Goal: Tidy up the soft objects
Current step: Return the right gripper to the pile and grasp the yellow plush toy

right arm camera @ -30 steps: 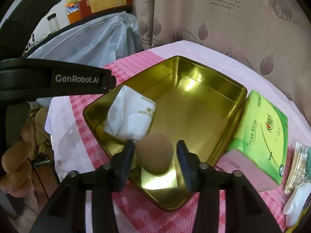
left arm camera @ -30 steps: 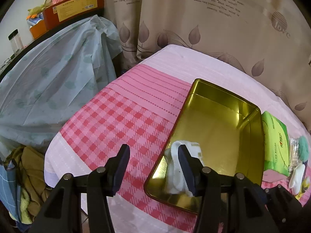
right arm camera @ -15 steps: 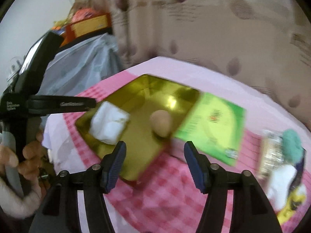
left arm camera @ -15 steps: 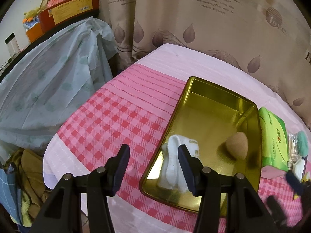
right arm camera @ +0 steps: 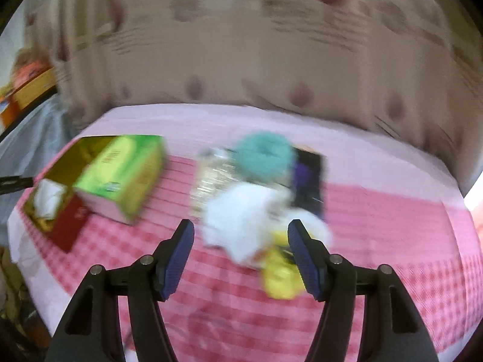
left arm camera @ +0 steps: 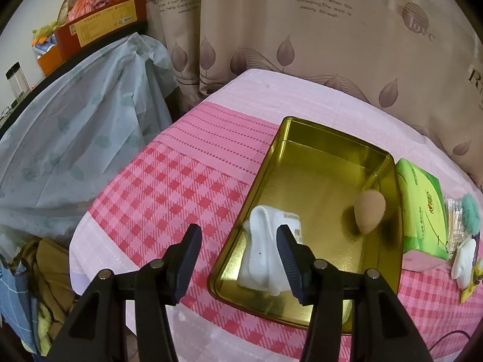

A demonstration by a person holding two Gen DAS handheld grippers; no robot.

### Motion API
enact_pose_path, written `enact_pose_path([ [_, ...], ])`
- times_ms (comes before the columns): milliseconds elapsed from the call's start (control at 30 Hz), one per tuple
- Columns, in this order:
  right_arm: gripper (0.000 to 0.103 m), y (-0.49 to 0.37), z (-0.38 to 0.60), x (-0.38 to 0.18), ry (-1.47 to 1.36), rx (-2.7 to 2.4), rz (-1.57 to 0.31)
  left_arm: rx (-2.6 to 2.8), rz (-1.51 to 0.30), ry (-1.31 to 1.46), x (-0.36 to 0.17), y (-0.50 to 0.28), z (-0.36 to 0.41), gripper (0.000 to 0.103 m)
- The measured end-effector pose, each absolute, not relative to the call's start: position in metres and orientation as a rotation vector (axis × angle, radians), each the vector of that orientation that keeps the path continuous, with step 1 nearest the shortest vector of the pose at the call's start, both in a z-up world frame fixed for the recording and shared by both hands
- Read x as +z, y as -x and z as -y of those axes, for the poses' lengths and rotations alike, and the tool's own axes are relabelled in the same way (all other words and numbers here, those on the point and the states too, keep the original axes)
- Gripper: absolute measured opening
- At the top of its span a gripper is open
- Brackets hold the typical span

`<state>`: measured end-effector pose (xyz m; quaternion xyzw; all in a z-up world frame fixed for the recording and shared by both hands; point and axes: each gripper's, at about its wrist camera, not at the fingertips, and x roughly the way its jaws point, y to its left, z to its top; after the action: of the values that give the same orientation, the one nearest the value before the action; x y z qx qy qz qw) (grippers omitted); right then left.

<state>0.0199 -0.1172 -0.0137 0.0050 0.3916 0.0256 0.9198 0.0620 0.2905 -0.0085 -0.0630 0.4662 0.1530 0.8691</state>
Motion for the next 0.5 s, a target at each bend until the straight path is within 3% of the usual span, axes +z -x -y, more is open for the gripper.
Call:
enact_pose_path([
  [500, 0.061, -0.033, 0.16, -0.057, -0.057, -0.034, -0.859, 0.273, -0.976, 0.035, -0.01, -0.063, -0.262, 0.053],
])
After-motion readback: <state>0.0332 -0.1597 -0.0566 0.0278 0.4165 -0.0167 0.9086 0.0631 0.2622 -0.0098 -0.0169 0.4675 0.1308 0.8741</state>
